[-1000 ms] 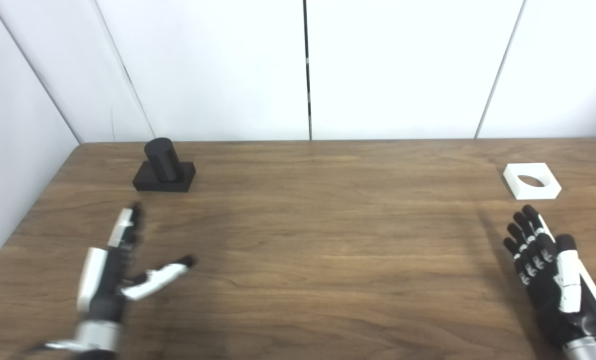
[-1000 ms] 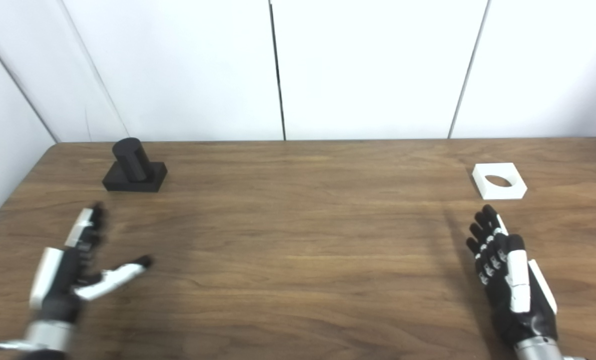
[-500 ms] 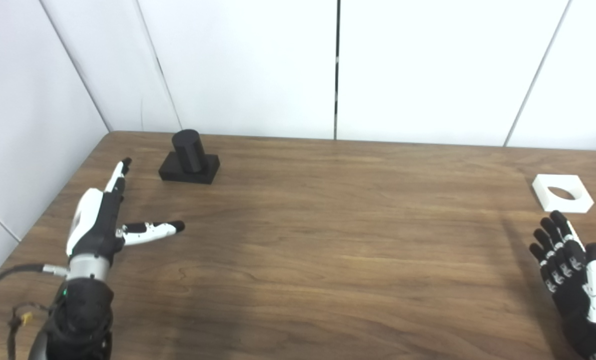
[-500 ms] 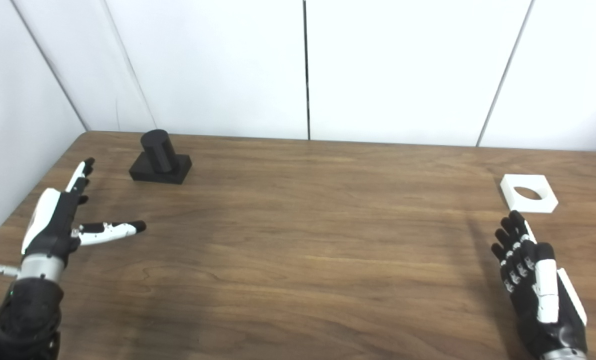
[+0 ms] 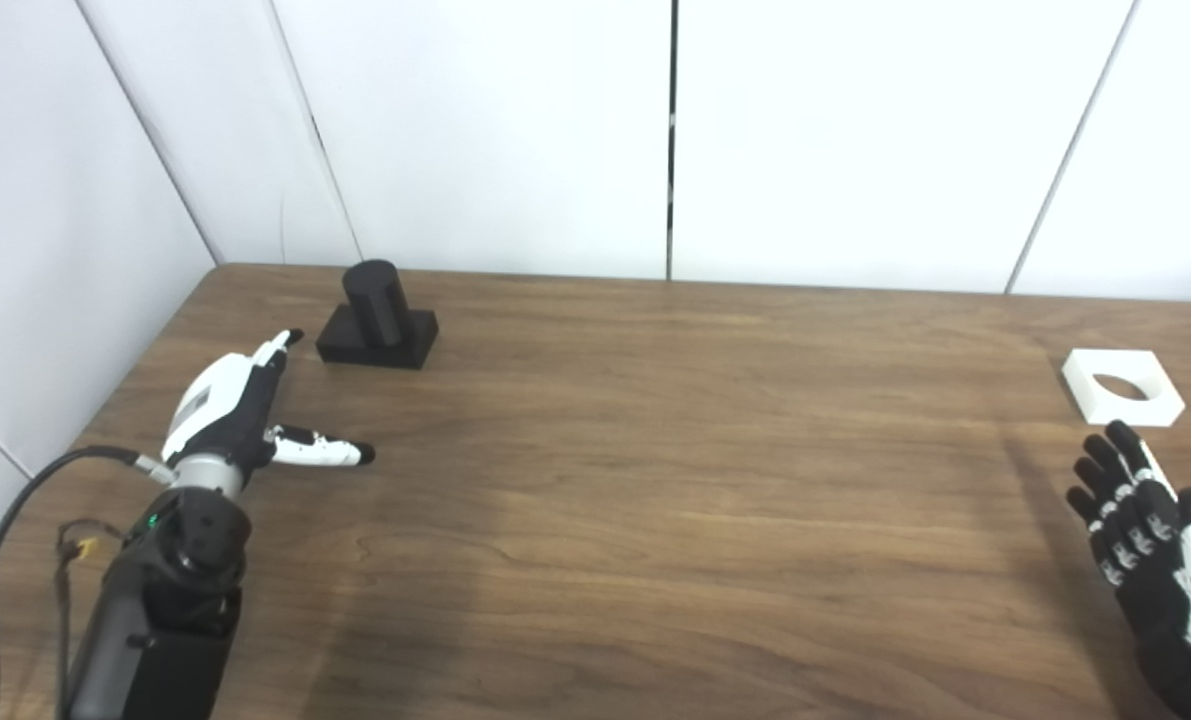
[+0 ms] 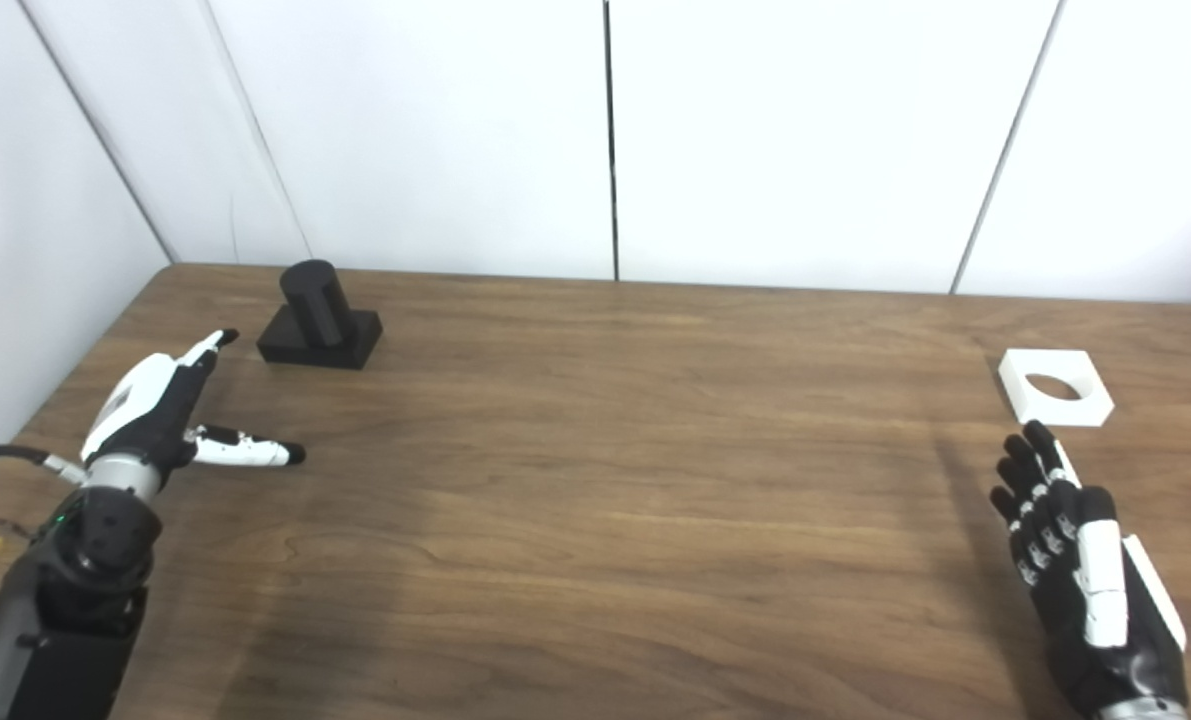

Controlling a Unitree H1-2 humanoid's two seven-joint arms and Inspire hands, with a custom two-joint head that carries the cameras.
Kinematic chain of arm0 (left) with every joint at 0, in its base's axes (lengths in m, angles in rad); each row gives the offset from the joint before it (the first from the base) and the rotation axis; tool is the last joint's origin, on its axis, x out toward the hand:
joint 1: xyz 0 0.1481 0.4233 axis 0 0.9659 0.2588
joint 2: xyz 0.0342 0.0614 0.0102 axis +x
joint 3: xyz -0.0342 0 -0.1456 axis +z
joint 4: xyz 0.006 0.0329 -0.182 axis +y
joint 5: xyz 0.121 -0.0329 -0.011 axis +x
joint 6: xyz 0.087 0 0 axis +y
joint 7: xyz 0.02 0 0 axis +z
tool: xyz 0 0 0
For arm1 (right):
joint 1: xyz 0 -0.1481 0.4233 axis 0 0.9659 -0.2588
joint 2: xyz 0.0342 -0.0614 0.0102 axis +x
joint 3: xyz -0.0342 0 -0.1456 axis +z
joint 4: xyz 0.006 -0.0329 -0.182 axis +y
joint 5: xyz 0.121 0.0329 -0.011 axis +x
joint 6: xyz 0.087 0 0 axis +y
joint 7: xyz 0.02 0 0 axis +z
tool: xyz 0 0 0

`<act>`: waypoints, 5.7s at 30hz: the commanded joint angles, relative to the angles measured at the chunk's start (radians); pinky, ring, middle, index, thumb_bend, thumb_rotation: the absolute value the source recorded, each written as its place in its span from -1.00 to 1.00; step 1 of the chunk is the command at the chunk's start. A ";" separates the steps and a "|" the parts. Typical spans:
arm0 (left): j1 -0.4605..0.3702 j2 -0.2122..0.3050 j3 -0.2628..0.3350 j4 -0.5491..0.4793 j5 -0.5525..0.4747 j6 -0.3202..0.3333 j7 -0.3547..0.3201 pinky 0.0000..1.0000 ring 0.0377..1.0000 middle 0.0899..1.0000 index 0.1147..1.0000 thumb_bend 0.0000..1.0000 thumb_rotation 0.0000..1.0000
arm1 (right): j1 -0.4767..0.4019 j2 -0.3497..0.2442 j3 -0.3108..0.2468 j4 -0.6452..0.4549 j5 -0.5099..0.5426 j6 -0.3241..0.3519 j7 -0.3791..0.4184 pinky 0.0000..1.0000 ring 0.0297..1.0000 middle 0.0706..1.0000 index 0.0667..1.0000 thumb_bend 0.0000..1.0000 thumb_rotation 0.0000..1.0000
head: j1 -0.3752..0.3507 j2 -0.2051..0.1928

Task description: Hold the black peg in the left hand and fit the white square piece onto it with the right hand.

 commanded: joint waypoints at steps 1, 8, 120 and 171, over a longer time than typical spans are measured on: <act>-0.055 0.045 -0.010 0.011 0.009 -0.012 0.025 0.94 1.00 0.98 0.95 1.00 -0.71 | -0.021 -0.016 -0.007 -0.022 0.010 -0.017 0.011 1.00 1.00 0.96 1.00 0.24 1.00 | 0.001 0.001; -0.102 0.055 -0.006 0.028 -0.007 -0.005 0.015 0.95 1.00 0.97 0.95 0.91 -0.78 | -0.020 -0.023 -0.010 -0.014 0.012 -0.019 0.018 1.00 1.00 0.94 1.00 0.22 1.00 | 0.011 -0.002; -0.548 0.122 -0.456 0.780 0.018 -0.248 0.149 1.00 1.00 0.78 -0.16 0.05 -0.90 | 0.063 -0.041 -0.047 -0.011 -0.003 -0.049 0.035 1.00 0.78 0.63 0.94 0.39 1.00 | -0.018 -0.011; 0.267 -0.673 -0.461 -0.420 0.955 -0.061 -0.526 1.00 1.00 0.88 -0.17 0.05 -0.90 | 0.048 0.085 0.035 -0.080 -0.072 -0.010 -0.035 1.00 0.86 0.70 0.98 0.21 1.00 | -0.150 0.016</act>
